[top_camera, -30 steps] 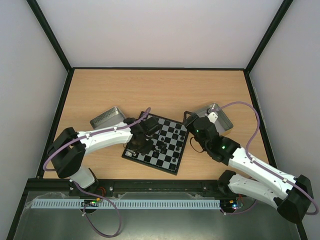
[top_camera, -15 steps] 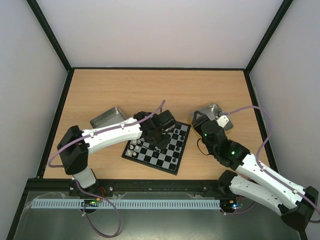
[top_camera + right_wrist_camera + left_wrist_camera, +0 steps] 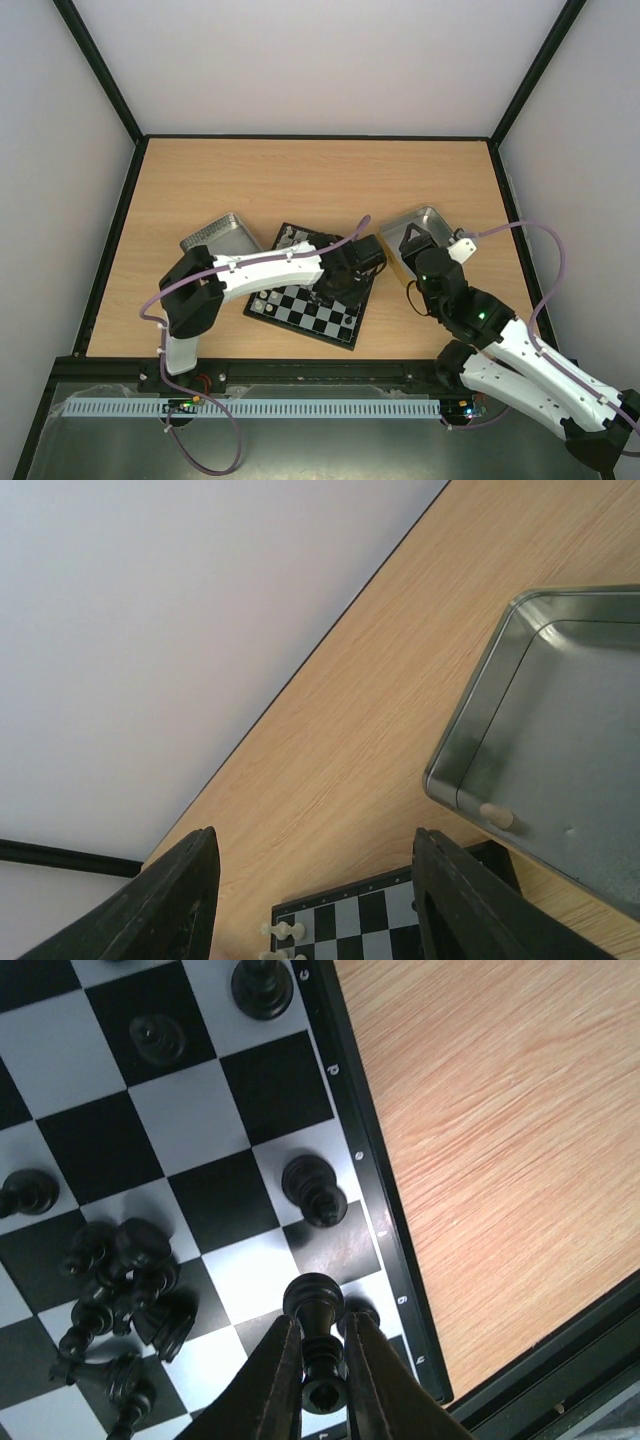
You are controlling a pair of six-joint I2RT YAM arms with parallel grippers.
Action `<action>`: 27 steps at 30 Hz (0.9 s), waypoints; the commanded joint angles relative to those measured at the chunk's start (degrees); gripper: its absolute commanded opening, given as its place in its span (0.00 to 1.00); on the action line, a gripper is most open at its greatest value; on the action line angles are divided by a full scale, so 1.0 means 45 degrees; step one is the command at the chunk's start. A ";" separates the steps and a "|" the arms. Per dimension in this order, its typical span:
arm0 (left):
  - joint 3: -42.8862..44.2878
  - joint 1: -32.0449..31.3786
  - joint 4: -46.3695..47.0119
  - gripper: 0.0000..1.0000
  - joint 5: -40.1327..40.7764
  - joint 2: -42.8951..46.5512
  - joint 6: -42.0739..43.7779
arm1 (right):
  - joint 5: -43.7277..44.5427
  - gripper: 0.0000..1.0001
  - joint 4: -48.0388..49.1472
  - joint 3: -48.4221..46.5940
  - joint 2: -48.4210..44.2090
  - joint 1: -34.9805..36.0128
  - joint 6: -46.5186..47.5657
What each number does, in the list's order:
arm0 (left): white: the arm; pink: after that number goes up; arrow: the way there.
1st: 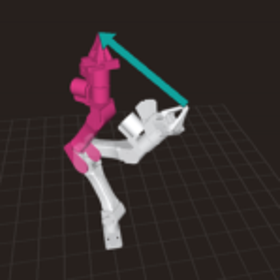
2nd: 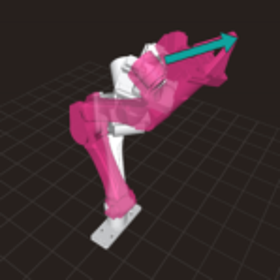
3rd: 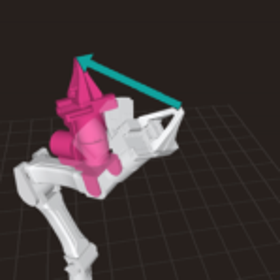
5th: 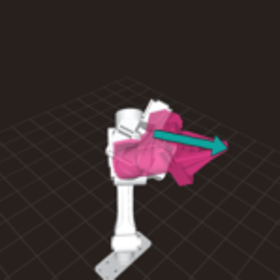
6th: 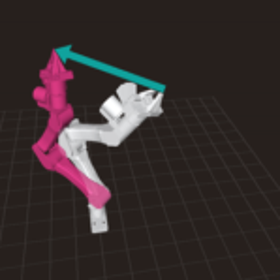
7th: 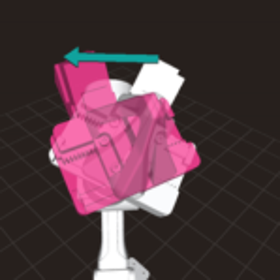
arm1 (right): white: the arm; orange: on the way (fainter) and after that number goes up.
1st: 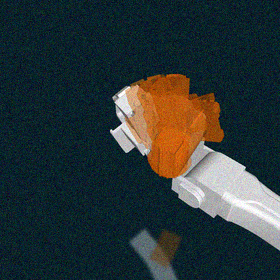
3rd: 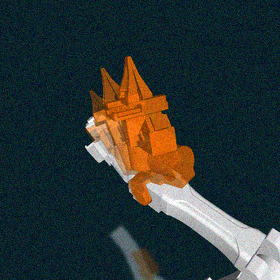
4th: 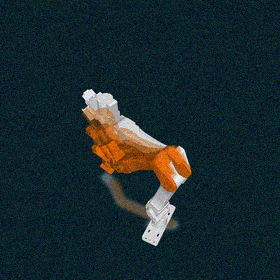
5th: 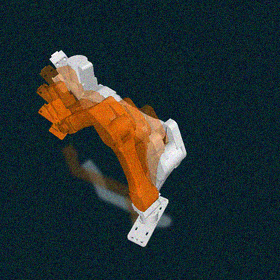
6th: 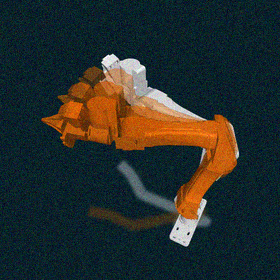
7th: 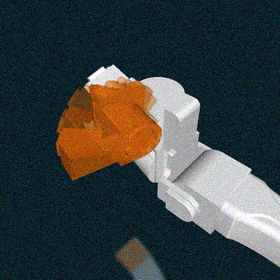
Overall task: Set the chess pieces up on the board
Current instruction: Place the chess piece on the chessboard.
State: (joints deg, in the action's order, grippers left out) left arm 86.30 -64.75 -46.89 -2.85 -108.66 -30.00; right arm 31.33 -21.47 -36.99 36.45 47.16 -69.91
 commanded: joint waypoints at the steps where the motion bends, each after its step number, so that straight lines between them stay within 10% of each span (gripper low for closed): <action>1: 0.0863 -0.0084 -0.0253 0.13 0.0281 -0.0366 0.0148 | 0.0953 0.52 -0.0575 0.0169 -0.0189 0.0004 -0.0275; 27: 0.4988 0.0827 -0.2542 0.17 0.1149 -0.2985 0.1672 | 0.2199 0.52 -0.1544 0.0270 -0.1479 0.0008 -0.0755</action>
State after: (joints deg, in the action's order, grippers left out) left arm 105.27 -61.54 -54.30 1.10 -120.22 -24.60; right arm 37.47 -26.35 -36.77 30.24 47.16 -71.99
